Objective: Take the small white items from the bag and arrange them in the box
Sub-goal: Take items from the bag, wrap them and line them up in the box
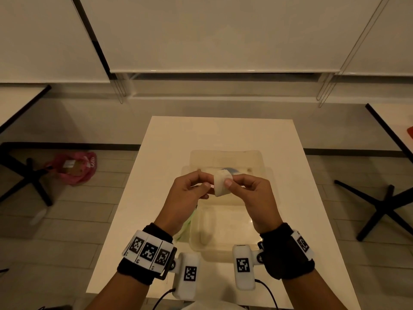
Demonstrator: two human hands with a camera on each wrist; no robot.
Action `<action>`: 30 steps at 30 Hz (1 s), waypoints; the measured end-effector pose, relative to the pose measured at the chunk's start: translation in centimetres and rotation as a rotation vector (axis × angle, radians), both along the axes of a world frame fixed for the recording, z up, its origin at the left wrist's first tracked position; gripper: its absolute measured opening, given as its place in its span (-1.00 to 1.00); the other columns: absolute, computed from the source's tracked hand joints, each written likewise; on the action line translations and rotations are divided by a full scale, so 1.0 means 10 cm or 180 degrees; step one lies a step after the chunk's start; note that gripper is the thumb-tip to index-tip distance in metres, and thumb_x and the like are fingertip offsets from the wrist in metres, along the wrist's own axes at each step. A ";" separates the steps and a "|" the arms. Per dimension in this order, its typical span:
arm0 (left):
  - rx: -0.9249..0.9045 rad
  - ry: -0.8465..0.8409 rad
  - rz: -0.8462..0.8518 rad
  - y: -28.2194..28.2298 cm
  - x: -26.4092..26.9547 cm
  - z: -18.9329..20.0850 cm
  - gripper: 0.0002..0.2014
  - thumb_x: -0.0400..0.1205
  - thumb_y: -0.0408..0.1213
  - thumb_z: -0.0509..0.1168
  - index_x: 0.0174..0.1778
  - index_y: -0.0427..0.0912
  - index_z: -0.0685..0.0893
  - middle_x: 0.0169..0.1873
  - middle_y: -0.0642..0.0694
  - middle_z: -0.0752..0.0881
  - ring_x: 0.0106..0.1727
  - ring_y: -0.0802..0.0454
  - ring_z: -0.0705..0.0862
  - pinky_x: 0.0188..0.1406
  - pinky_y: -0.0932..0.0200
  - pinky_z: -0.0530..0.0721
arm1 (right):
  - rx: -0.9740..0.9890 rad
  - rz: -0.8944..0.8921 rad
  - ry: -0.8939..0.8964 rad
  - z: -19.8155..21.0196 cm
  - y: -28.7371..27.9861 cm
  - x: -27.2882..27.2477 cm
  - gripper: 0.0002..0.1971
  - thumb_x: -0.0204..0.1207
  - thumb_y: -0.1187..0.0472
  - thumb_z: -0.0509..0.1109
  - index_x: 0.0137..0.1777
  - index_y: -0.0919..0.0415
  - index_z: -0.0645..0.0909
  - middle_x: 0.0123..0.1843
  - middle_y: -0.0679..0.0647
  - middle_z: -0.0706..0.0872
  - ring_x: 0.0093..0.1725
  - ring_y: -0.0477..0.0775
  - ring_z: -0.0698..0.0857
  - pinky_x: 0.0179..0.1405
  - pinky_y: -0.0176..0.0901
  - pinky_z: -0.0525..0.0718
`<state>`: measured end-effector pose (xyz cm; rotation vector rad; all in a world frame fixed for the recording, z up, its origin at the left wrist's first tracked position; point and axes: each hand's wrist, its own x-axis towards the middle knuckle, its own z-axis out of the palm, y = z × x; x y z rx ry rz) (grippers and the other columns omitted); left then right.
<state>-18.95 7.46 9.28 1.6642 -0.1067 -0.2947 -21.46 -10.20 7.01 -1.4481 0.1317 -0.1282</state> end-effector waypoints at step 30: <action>0.0056 -0.0081 0.0093 -0.12 0.02 -0.05 -0.71 0.82 -0.25 0.16 0.02 -0.22 0.80 -0.08 -0.05 0.86 -0.05 0.05 0.84 -0.07 0.20 0.72 | -0.0381 -0.0265 0.0074 0.01 -0.04 -0.01 -0.97 0.42 0.20 0.63 -0.22 0.12 0.84 -0.09 0.06 0.85 0.06 0.13 0.78 0.26 0.46 0.60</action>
